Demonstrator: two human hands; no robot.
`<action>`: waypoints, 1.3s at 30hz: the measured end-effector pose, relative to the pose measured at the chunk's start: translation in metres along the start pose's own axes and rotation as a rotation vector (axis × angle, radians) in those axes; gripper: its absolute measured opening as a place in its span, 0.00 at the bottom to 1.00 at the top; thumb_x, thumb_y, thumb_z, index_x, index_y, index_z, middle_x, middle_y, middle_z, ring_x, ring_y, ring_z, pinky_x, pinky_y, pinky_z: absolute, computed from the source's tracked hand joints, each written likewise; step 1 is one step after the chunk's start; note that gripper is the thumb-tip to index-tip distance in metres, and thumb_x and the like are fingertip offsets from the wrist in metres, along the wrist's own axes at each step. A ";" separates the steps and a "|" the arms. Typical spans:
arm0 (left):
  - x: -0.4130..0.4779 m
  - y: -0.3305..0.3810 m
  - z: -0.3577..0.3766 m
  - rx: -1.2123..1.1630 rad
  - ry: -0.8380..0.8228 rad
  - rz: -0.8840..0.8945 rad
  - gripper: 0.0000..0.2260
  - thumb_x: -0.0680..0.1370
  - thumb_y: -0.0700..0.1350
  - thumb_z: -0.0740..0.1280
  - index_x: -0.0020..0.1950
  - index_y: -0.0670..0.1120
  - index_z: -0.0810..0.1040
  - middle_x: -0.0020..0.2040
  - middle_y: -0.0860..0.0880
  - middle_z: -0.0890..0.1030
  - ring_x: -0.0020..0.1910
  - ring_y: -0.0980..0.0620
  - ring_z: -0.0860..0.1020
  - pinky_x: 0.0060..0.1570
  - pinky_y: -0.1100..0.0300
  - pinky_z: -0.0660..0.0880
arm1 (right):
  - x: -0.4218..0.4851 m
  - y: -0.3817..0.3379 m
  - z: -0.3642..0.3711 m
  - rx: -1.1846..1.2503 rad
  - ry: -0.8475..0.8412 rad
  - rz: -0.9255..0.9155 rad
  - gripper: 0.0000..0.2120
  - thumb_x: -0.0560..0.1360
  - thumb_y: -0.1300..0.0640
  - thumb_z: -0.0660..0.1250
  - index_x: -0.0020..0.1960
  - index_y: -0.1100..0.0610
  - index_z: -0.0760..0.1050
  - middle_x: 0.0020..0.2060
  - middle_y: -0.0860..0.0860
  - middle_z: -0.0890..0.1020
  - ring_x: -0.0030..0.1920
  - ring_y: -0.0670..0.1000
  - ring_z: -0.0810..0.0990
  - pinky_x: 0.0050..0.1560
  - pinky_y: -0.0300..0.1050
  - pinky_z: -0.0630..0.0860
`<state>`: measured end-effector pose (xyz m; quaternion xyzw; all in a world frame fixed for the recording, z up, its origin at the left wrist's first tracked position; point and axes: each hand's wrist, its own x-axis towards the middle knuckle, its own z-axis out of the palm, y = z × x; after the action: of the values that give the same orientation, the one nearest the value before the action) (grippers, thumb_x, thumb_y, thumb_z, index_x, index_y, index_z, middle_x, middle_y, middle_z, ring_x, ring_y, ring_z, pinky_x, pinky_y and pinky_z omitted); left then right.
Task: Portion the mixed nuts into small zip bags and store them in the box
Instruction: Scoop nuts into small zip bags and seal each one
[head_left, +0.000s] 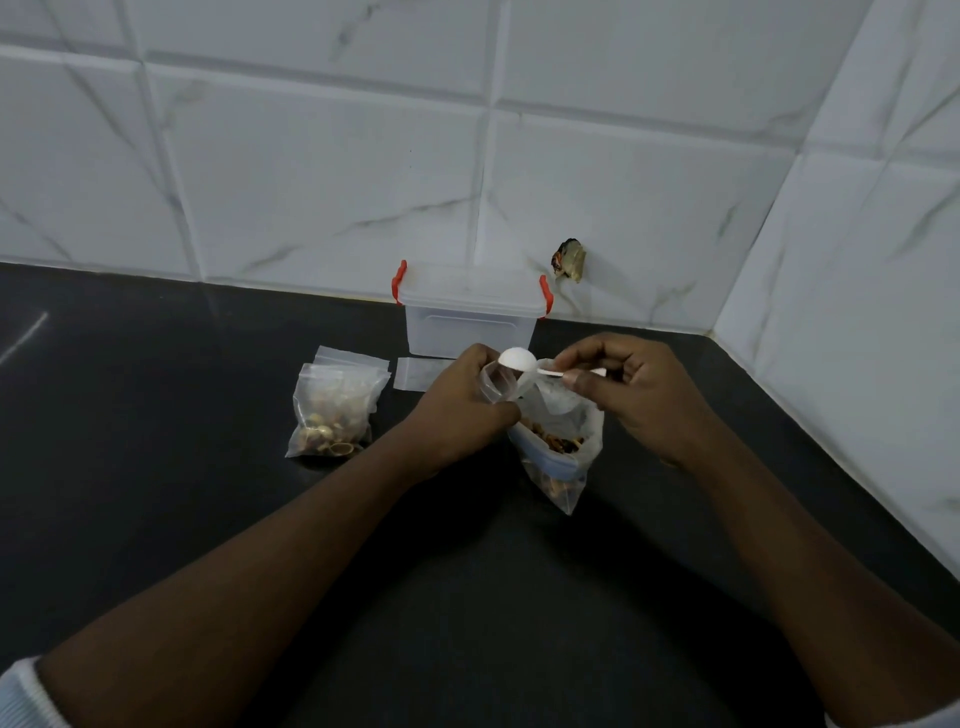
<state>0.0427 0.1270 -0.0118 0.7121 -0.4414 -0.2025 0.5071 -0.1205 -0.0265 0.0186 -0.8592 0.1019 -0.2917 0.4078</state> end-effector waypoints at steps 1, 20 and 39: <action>0.000 0.000 0.000 -0.001 0.002 -0.005 0.20 0.75 0.40 0.73 0.63 0.52 0.71 0.59 0.53 0.77 0.57 0.53 0.77 0.50 0.62 0.76 | 0.000 0.003 -0.003 -0.097 0.029 -0.007 0.08 0.78 0.63 0.72 0.52 0.52 0.85 0.46 0.45 0.87 0.48 0.46 0.84 0.50 0.41 0.80; -0.001 0.001 0.001 -0.034 0.009 -0.001 0.17 0.75 0.37 0.72 0.58 0.52 0.73 0.56 0.54 0.77 0.54 0.54 0.78 0.46 0.63 0.78 | 0.003 0.017 -0.018 -0.577 -0.204 0.102 0.09 0.78 0.58 0.69 0.53 0.48 0.86 0.49 0.43 0.85 0.46 0.41 0.82 0.47 0.39 0.77; -0.001 0.002 0.001 -0.057 -0.021 -0.009 0.18 0.75 0.40 0.73 0.60 0.53 0.72 0.57 0.54 0.78 0.54 0.54 0.79 0.42 0.66 0.76 | 0.005 0.026 -0.016 0.357 -0.056 0.475 0.08 0.80 0.65 0.67 0.56 0.66 0.82 0.48 0.63 0.87 0.30 0.46 0.66 0.24 0.35 0.62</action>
<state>0.0406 0.1271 -0.0111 0.6972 -0.4377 -0.2246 0.5215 -0.1245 -0.0558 0.0087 -0.7336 0.2360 -0.1777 0.6121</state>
